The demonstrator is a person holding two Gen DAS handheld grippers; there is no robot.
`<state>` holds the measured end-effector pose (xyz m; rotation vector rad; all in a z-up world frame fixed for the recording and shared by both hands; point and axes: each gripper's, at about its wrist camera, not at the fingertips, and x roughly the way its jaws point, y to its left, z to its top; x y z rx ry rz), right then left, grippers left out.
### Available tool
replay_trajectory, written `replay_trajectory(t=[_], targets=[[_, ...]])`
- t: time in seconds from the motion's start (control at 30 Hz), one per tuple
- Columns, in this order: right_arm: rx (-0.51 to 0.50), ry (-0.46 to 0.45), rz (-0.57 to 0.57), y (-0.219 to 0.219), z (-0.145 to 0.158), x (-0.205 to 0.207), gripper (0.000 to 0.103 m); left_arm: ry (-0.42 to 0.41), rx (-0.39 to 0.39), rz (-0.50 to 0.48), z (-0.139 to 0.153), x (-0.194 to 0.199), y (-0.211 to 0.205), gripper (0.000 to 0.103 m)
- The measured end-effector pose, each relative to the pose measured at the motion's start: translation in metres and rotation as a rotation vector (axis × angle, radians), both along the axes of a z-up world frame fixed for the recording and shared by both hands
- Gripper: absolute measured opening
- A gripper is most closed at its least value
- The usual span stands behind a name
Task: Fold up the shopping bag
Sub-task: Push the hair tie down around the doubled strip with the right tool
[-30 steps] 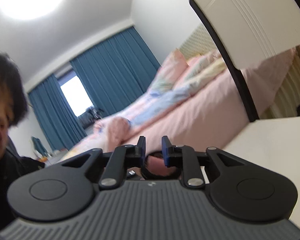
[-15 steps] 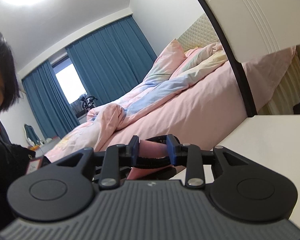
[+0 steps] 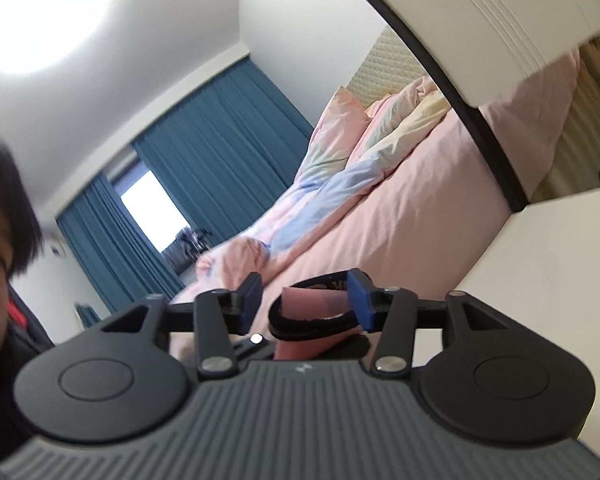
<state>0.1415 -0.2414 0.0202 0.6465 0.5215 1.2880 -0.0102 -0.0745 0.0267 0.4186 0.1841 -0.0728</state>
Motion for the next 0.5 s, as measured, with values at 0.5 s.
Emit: replay_trajectory(t=[0.5], targets=[[-0.102, -0.2, -0.042, 0.012, 0.021, -0.024, 0.06, -0.099, 0.024, -0.002, 0.001, -0.01, -0.005, 0.008]])
